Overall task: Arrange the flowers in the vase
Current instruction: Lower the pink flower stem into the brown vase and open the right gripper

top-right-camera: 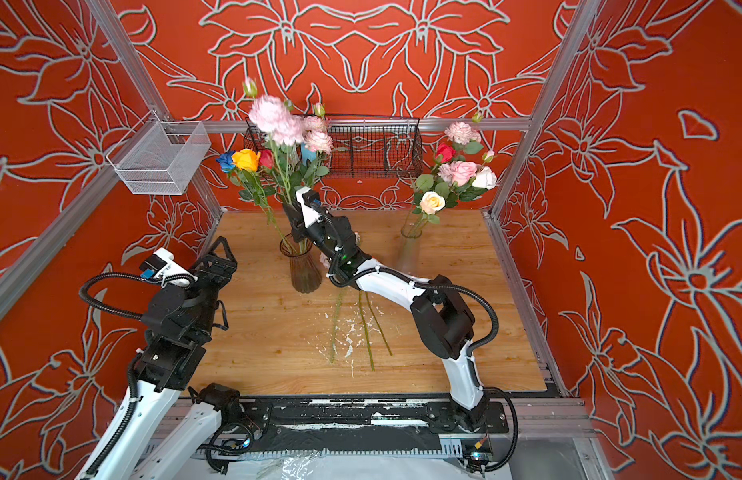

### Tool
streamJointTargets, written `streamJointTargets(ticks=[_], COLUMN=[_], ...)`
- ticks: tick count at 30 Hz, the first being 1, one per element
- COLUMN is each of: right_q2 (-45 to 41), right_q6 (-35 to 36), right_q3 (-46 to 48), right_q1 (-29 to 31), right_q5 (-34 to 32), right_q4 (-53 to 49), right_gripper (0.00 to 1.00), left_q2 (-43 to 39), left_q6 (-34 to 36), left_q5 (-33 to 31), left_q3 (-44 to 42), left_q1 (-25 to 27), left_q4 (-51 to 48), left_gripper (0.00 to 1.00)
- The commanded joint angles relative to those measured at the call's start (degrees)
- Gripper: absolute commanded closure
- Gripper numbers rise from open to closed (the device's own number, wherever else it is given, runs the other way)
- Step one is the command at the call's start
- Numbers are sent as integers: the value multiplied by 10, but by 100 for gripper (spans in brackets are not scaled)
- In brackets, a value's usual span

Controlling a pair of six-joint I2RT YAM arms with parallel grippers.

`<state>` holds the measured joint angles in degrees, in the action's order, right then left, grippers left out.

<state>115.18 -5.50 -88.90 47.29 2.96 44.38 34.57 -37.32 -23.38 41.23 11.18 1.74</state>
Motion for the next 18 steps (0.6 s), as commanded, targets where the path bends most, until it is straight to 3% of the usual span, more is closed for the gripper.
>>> streamJointTargets(ticks=[1,9,18], right_q2=[-18,-127,-296], right_q6=[3,2,-25], right_q3=[27,79,195], right_q1=[19,40,45], right_q5=[-37,-111,-149], right_q4=[-47,-201,-294], right_gripper=[53,40,39], left_q2=[6,13,39], left_q6=[-10,-19,-41], left_q5=[13,42,125], left_q3=[-2,2,15], left_q1=[-5,-5,-4], left_q4=[3,1,-3], left_gripper=[10,10,10])
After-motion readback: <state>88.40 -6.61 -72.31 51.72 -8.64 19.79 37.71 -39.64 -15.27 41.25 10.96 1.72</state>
